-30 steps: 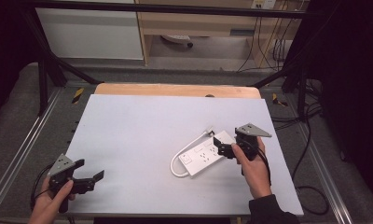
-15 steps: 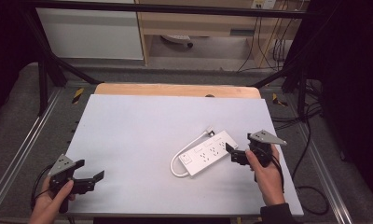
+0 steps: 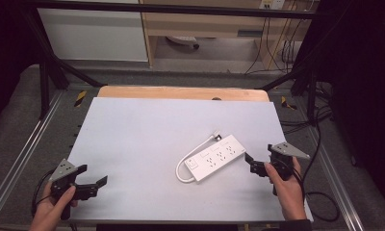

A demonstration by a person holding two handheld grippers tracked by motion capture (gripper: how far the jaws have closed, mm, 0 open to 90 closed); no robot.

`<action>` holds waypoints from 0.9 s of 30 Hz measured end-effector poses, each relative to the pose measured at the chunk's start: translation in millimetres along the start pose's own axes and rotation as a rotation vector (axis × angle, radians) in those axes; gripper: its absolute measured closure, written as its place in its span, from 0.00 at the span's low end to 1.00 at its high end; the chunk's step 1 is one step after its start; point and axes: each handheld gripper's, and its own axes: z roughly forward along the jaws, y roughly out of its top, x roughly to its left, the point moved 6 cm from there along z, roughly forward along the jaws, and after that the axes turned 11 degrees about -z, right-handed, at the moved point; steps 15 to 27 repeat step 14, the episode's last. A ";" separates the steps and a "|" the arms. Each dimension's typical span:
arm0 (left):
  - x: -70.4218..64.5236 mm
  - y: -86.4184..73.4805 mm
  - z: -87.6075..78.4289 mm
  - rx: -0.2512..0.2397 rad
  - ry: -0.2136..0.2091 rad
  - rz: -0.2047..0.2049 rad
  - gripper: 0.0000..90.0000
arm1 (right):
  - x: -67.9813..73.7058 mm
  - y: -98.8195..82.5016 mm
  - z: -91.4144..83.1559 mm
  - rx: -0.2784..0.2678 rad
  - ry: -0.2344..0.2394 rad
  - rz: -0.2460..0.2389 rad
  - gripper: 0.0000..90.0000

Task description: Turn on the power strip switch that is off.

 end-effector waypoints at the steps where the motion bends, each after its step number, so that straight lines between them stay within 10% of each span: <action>1: 0.0 0.0 0.0 0.000 0.000 0.000 0.08 | -1.5 -2.4 -0.9 0.002 0.000 0.004 0.05; 14: -0.6 0.3 0.2 -0.002 -0.001 0.002 0.08 | -15.5 -50.7 9.9 0.118 -0.032 0.038 0.05; 27: -0.6 0.3 0.2 -0.002 -0.001 0.002 0.08 | -15.5 -50.7 9.9 0.118 -0.032 0.038 0.05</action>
